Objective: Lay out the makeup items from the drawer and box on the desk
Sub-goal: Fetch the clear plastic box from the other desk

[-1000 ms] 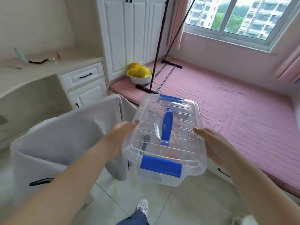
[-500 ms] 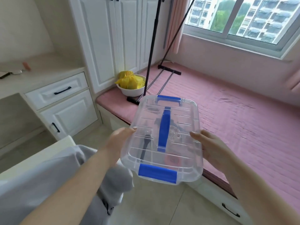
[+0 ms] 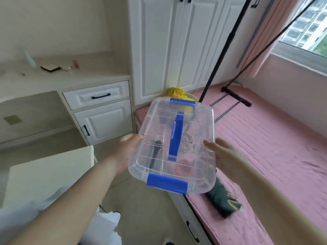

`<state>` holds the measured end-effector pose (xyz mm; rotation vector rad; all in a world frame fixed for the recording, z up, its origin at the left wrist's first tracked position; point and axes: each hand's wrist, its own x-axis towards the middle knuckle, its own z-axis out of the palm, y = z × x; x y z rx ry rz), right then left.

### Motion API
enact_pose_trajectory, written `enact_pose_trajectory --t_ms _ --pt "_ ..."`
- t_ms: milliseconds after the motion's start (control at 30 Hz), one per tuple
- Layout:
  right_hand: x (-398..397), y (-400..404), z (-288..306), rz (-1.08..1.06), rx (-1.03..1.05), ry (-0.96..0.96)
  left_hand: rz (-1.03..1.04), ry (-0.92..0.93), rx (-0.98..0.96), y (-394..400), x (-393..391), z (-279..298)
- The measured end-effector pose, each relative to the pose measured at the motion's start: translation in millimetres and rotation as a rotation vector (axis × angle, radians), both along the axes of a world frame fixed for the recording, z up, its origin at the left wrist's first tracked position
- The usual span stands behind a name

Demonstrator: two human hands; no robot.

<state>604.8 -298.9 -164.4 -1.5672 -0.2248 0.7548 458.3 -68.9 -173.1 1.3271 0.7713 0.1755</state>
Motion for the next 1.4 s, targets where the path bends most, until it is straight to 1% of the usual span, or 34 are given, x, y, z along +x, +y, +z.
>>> enact_pose_trajectory --t_ms 100,200,433,600,667,767,967,1233,1400 --pt "48.5 35.9 2.1 0.111 0.013 0.009 0.12 -0.011 -0.04 17.1 22.1 -1.0" --pt "80.1 78.2 -4.4 0.221 0.02 0.039 0.226 -0.003 -0.059 41.7 32.0 -4.8" --pt "130.7 193.1 -23.0 0.416 0.038 0.086 0.427 0.051 0.007 117.8 50.3 -15.4" --pt "156.0 291.4 -28.2 0.491 0.045 0.099 0.467 0.049 0.035 198.9 59.8 -20.3" --pt "165.5 340.8 -27.9 0.505 0.018 0.1 0.469 0.033 0.022 242.7 65.5 -17.5" --pt "174.7 399.2 -24.7 0.517 0.003 0.077 0.459 0.062 0.04 295.8 71.2 -11.0" --pt "194.5 513.9 -19.4 0.588 -0.009 0.084 0.507 0.062 0.037 390.8 84.8 -3.6" --pt "228.5 644.5 -35.1 0.618 -0.047 0.112 0.619 0.092 0.05 511.1 120.6 -18.9" --pt "247.5 707.4 -48.8 0.722 -0.108 0.16 0.609 0.163 0.144 595.7 139.6 -21.6"
